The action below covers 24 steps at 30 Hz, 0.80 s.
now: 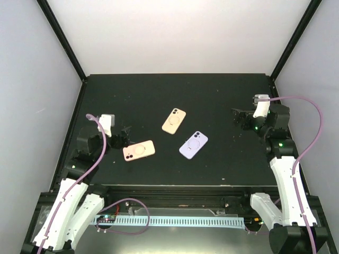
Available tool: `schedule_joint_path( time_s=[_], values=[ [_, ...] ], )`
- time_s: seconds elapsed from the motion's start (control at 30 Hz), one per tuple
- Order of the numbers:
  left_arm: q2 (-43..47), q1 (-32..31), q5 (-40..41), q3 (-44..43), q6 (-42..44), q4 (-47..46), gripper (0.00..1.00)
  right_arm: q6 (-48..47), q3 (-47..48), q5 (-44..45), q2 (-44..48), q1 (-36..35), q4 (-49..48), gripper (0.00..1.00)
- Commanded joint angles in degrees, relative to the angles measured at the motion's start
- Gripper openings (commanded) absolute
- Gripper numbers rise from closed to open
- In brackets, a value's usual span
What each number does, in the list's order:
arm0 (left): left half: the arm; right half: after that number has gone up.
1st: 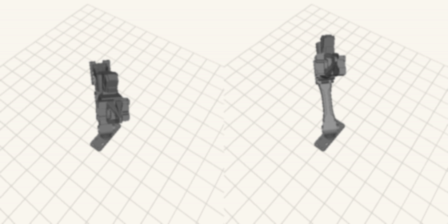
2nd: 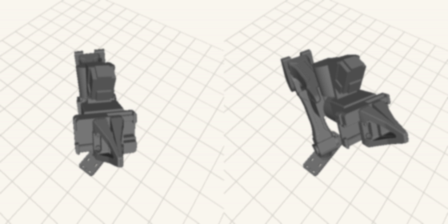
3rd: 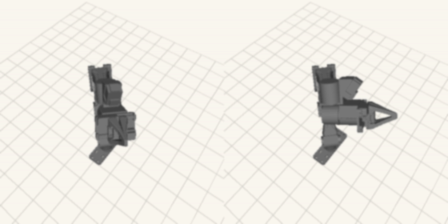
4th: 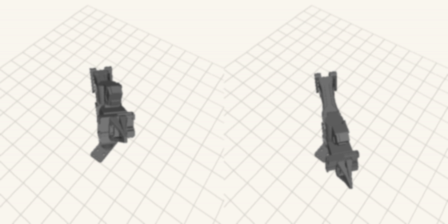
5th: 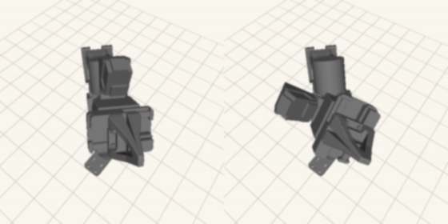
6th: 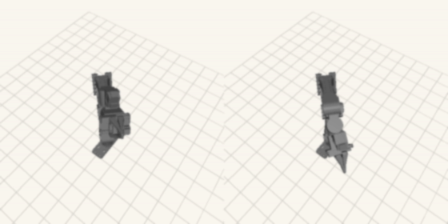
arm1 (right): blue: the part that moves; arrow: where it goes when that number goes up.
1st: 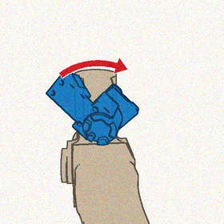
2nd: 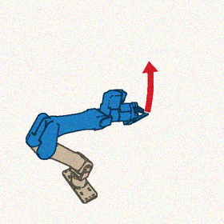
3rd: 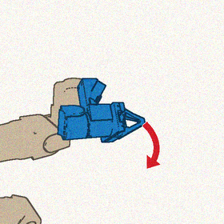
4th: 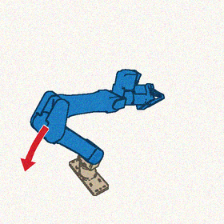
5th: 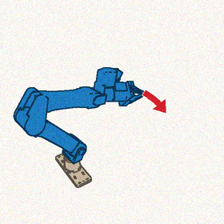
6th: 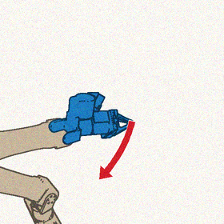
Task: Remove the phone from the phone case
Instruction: Pick up the phone at the center of the board.
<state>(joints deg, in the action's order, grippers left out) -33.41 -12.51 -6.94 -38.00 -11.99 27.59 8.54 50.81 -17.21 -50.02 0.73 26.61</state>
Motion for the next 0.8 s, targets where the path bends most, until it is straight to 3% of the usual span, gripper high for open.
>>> schedule_joint_path(
  time_s=[0.0, 0.1, 0.27, 0.4, 0.6, 0.77],
  values=[
    [-0.5, -0.5, -5.5, 0.5, 0.5, -3.0, 0.95, -3.0, 1.6, -0.7, 1.2, 0.2, 0.9, 1.00],
    [-2.1, -4.5, -9.1, 0.3, -1.5, -4.0, 0.99, -9.4, 4.5, -1.8, 0.4, 0.2, 5.9, 1.00],
    [-6.1, -17.3, -1.8, -1.9, -3.4, -2.3, 0.99, -12.0, 9.6, -2.7, -6.2, 1.7, 13.7, 1.00],
    [-12.7, -26.2, -0.3, -2.6, -5.4, -5.2, 0.97, -12.3, 8.5, -5.0, -7.5, 3.1, 13.3, 1.00],
    [-29.1, -38.3, 3.2, -9.5, -3.5, -7.1, 0.97, -14.9, 3.6, -6.2, -5.6, 3.6, 10.6, 1.00],
    [-45.8, -41.5, 6.0, -20.6, 0.6, -1.3, 0.99, -15.0, -1.2, -5.3, -4.3, 3.6, 7.8, 1.00]
  ],
)
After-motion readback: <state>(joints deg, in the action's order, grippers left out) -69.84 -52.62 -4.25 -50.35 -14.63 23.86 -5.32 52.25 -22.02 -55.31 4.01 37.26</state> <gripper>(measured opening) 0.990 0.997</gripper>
